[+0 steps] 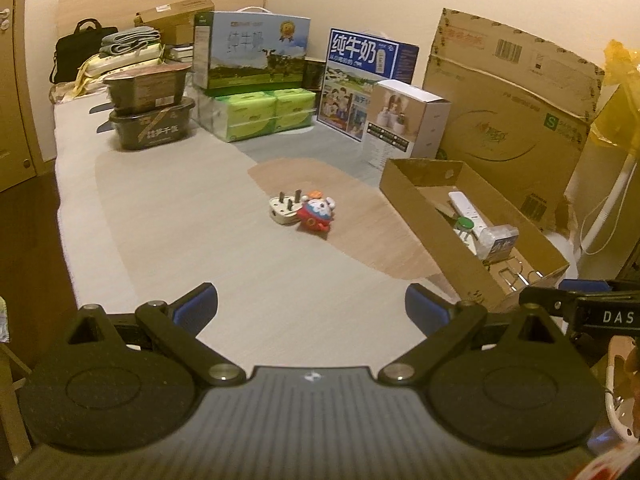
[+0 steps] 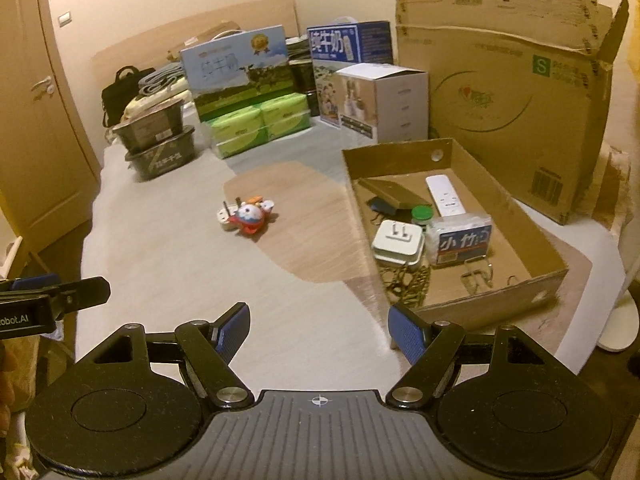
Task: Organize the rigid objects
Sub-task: 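Withdraw both open tools from the tray toward the plug and figurine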
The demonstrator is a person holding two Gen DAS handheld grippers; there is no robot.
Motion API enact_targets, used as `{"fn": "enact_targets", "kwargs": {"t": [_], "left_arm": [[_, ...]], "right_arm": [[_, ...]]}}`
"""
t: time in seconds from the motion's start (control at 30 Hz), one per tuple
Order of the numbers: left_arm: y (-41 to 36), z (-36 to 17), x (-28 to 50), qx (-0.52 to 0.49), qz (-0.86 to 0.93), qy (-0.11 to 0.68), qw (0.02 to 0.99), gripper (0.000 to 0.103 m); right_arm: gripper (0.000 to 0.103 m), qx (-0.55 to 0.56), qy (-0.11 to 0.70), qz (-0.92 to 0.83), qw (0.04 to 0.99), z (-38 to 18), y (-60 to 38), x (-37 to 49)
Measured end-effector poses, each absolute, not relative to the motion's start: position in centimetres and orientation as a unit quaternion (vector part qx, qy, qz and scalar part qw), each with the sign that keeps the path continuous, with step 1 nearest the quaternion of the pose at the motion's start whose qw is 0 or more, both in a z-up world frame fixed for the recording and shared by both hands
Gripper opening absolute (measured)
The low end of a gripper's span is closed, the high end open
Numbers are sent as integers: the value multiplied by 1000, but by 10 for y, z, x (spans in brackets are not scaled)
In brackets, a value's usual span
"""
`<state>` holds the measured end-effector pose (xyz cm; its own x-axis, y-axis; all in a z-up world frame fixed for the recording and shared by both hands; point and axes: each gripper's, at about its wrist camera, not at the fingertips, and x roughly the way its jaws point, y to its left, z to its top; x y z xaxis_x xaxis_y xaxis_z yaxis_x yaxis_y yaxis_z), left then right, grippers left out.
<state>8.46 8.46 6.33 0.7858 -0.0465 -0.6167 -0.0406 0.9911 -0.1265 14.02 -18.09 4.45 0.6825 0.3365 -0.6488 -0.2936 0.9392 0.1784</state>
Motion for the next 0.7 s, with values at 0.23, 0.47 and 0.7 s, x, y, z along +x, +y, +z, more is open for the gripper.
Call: {"fn": "enact_targets", "kwargs": {"t": [0.23, 0.47, 0.7], "left_arm": [[95, 61, 81, -68, 7, 329, 942, 99], [102, 60, 85, -65, 12, 330, 942, 99], [113, 55, 92, -67, 20, 334, 940, 99]], "right_arm": [[76, 24, 362, 184, 914, 41, -168, 141], [76, 20, 367, 194, 910, 35, -157, 145], [76, 16, 369, 199, 908, 29, -147, 152]]}}
